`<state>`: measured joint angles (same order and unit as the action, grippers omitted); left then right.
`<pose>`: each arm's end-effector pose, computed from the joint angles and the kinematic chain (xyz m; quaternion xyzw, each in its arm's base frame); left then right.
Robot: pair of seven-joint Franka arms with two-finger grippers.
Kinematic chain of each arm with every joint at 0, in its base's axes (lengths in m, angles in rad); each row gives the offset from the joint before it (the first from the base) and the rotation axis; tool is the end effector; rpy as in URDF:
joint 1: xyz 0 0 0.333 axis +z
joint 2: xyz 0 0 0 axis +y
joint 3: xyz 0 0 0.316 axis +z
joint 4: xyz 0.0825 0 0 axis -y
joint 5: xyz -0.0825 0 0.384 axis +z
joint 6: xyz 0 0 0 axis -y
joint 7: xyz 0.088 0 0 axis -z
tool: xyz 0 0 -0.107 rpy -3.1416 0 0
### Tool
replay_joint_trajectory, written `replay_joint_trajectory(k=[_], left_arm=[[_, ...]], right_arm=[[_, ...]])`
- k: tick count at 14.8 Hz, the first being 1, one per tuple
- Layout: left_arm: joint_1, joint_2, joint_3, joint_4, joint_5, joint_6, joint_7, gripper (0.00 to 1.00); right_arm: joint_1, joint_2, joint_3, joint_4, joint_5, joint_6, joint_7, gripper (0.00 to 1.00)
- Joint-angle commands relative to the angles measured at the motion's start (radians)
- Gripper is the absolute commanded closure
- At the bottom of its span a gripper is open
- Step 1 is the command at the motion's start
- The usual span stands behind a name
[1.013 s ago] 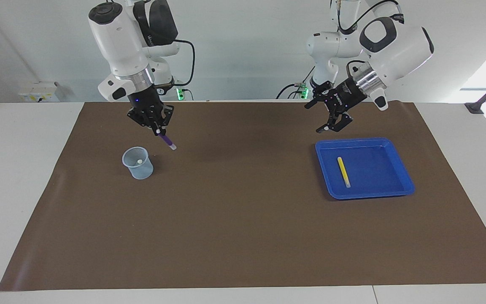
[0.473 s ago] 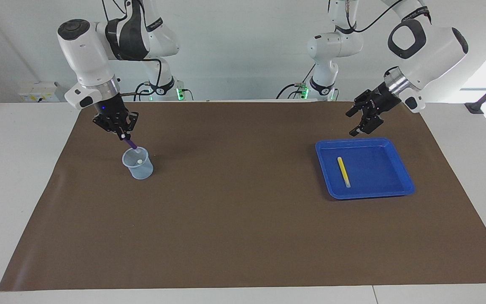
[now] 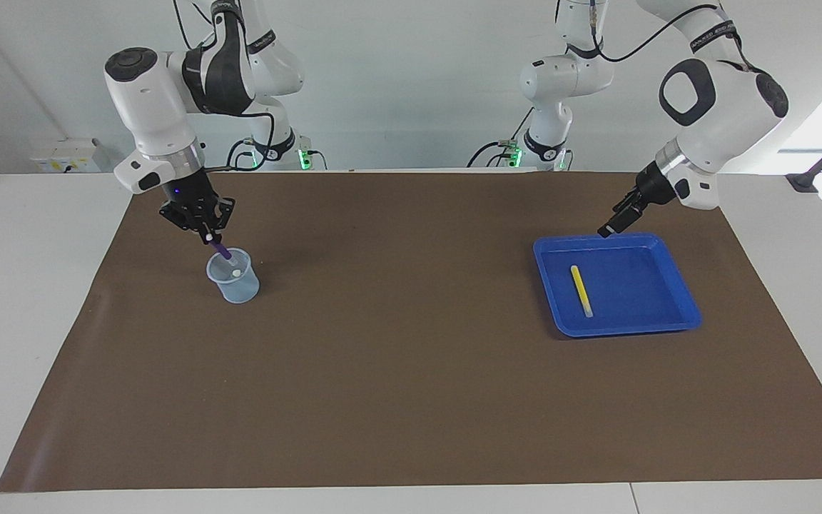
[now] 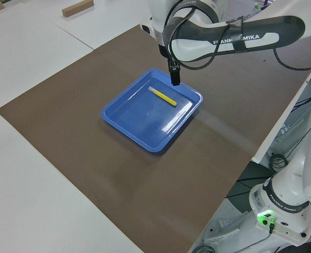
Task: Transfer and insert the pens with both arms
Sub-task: 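Insert the purple pen into the clear cup with the right gripper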
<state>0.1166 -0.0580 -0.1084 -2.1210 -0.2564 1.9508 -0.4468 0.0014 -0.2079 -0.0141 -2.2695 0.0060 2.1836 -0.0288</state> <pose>0.5181 -0.0132 0.4299 0.9528 0.2763 -0.0788 0.0980 0.4934 -0.0063 0.4555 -0.9981 -0.0065 -0.0610 0.0027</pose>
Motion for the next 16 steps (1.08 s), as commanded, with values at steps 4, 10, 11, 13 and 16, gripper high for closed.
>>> replay_joint_trajectory(k=[4, 10, 11, 13, 16], left_arm=[[-0.069, 0.132, -0.001, -0.013, 0.134, 0.181, 0.192, 0.0], [-0.109, 0.216, 0.001, -0.025, 0.239, 0.275, 0.259, 0.03], [-0.109, 0.234, 0.001, -0.025, 0.241, 0.292, 0.264, 0.05], [-0.107, 0.242, 0.001, -0.027, 0.241, 0.312, 0.267, 0.1], [-0.109, 0.247, 0.001, -0.03, 0.241, 0.326, 0.269, 0.19]], right_arm=[[-0.009, 0.039, 0.003, -0.059, -0.018, 0.085, -0.007, 1.0], [-0.009, 0.061, 0.003, -0.078, -0.018, 0.133, -0.007, 1.0], [-0.009, 0.061, 0.003, -0.076, -0.018, 0.131, -0.007, 1.0], [-0.008, 0.062, 0.005, -0.067, -0.018, 0.127, -0.003, 0.3], [-0.005, 0.062, 0.005, -0.026, -0.018, 0.107, 0.01, 0.03]])
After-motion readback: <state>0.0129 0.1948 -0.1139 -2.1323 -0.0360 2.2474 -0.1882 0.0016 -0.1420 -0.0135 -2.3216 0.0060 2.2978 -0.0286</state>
